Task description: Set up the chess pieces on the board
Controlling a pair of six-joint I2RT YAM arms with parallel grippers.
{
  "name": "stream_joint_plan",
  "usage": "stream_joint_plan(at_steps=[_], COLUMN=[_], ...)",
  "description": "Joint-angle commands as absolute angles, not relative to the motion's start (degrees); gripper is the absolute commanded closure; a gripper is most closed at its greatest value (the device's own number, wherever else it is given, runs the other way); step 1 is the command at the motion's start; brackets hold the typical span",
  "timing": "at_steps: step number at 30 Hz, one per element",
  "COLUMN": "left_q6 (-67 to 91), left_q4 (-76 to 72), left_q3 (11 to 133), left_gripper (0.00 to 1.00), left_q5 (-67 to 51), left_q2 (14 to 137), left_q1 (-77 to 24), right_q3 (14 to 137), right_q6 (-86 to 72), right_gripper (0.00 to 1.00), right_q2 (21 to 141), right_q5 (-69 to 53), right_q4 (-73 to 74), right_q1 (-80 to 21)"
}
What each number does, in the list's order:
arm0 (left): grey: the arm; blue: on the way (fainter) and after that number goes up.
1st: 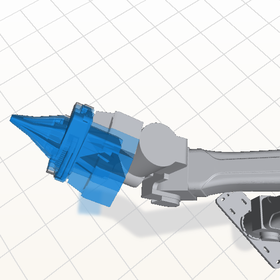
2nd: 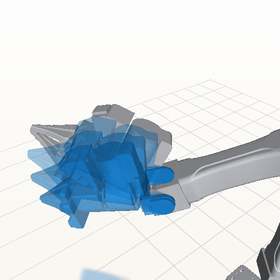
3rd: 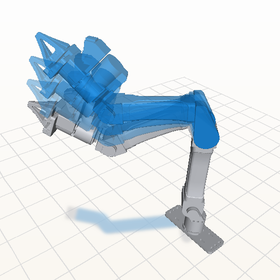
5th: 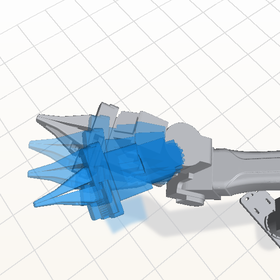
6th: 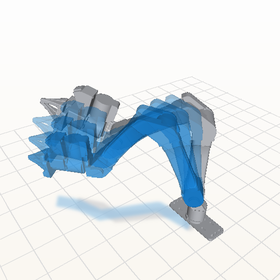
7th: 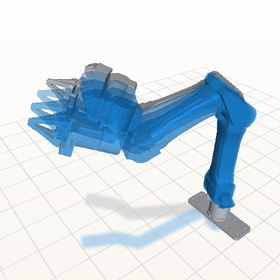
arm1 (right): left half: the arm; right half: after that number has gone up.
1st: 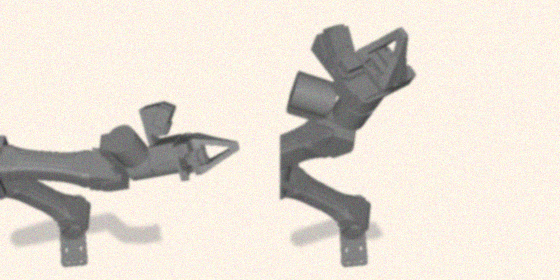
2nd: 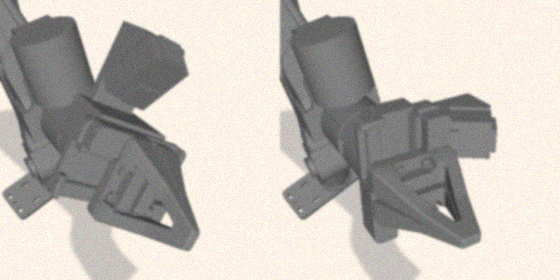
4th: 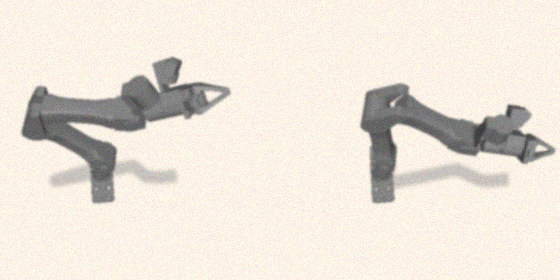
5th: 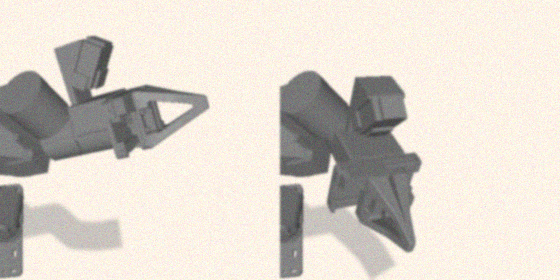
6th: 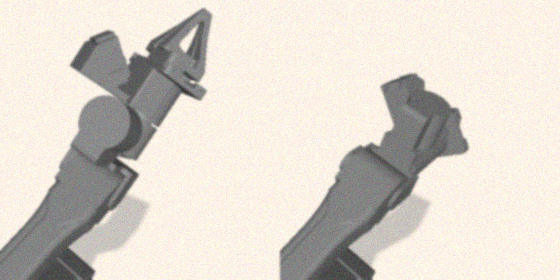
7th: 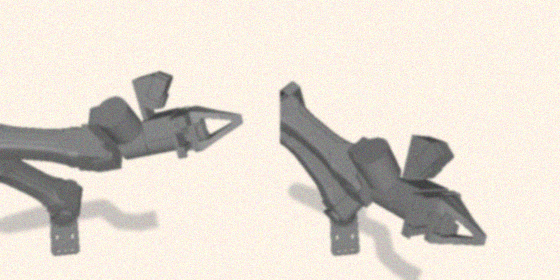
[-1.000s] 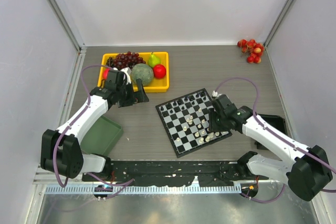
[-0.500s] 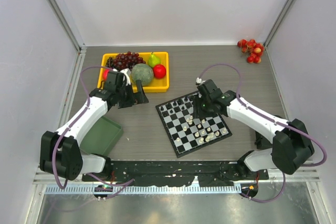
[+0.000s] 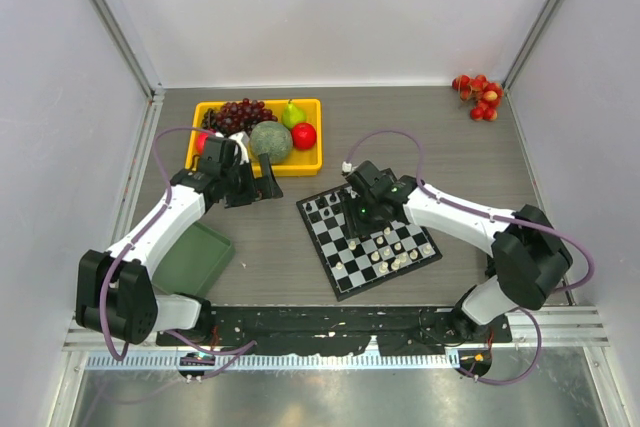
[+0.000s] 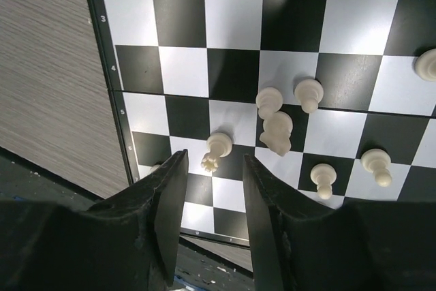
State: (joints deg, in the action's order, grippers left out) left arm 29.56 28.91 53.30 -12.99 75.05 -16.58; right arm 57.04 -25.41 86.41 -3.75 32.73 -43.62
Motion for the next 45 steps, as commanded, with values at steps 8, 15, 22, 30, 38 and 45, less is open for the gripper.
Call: stream_joint_plan(at_steps=[8,15,22,30,38,45], left_q6=[29.3,28.9,29.0,29.4,29.5,29.4], left_q4=[27.1,27.3,27.0,26.5,26.6,26.7], left_q3=[53.0,53.3,53.4,52.8,52.7,52.6], left_gripper=[0.01,0.01,0.01,0.01,0.01,0.01], left_q5=[-12.2,-12.0,-12.6,-12.7,-12.7,-12.4], left_q2=[73.8,73.9,74.7,74.5,74.3,74.4], left_q1=[-16.9,-16.9,-16.9,-16.9,-16.9,-16.9], right_q3=[60.5,59.1,55.3,51.7,51.9,51.5], right_q6=[-23.7,-24.3,-25.8,-25.8,-25.6,-25.8], right_gripper=[0.59,0.60,0.60,0.59,0.60,0.63], right_q2=[88.9,84.0,77.9,78.0,80.5,81.6], right_q5=[-3.1,3.9,4.8,2.0,1.3,0.9], right_q4=[33.0,35.9,38.5,38.2,37.8,38.3], right_q1=[-44.6,-44.7,-44.7,-44.7,-44.7,-44.7])
